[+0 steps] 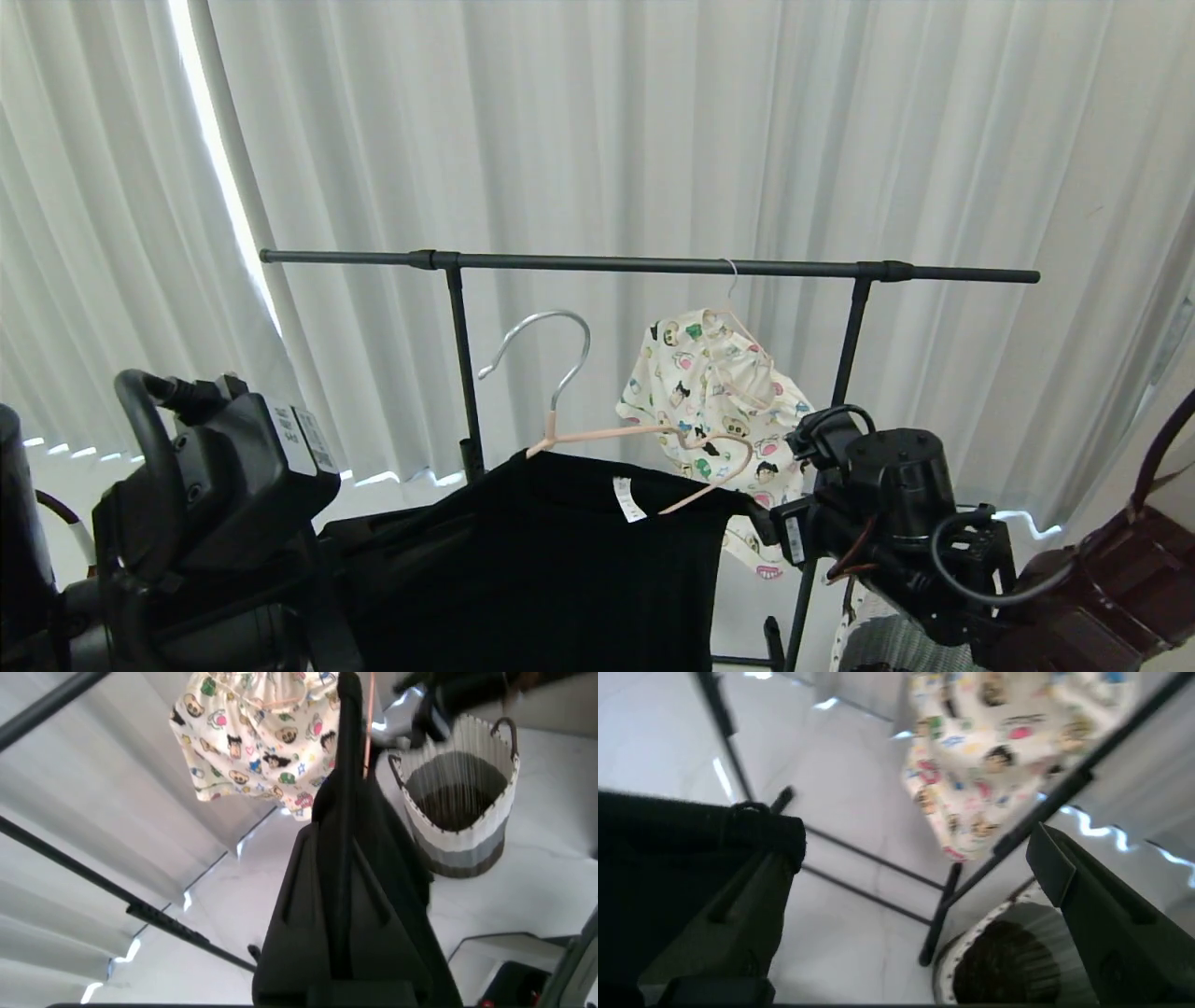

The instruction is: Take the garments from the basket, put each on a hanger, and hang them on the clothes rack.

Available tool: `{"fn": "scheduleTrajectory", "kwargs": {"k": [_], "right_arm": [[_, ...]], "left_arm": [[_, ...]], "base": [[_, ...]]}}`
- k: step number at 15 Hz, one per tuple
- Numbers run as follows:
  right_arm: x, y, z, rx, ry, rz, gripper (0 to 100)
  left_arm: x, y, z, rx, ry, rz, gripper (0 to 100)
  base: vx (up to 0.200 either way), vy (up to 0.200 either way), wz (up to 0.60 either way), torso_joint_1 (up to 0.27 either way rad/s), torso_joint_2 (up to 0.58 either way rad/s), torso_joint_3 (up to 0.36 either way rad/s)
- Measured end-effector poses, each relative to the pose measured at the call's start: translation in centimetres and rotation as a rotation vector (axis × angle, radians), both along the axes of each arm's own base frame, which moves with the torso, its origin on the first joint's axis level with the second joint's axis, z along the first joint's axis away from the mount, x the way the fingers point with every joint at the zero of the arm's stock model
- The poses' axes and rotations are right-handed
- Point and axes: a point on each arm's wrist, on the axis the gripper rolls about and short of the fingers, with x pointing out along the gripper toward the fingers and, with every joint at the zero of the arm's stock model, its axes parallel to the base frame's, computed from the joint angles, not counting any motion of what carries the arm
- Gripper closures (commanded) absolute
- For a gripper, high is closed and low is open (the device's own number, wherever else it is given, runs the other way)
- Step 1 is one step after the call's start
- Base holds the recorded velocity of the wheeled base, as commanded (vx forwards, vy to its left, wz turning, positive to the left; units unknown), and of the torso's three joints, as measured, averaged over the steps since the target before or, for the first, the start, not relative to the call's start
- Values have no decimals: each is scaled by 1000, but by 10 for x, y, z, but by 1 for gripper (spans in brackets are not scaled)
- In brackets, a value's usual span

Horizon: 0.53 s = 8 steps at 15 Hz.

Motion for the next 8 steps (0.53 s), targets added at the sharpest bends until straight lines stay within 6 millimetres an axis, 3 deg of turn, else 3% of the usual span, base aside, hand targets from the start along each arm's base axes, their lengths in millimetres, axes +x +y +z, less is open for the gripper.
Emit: {"fn": "scheduleTrajectory", "kwargs": {"k": [3, 8], "right_arm": [[6, -16, 14, 25, -35, -53, 0], [1, -26, 33, 51, -82, -67, 0]], "left_arm": [[-4, 4, -18, 39, 48, 0, 100], [-6, 7, -30, 70, 83, 13, 100]], "base": [[0, 0, 0, 0, 0, 0], [0, 0, 0, 0, 0, 0]]}}
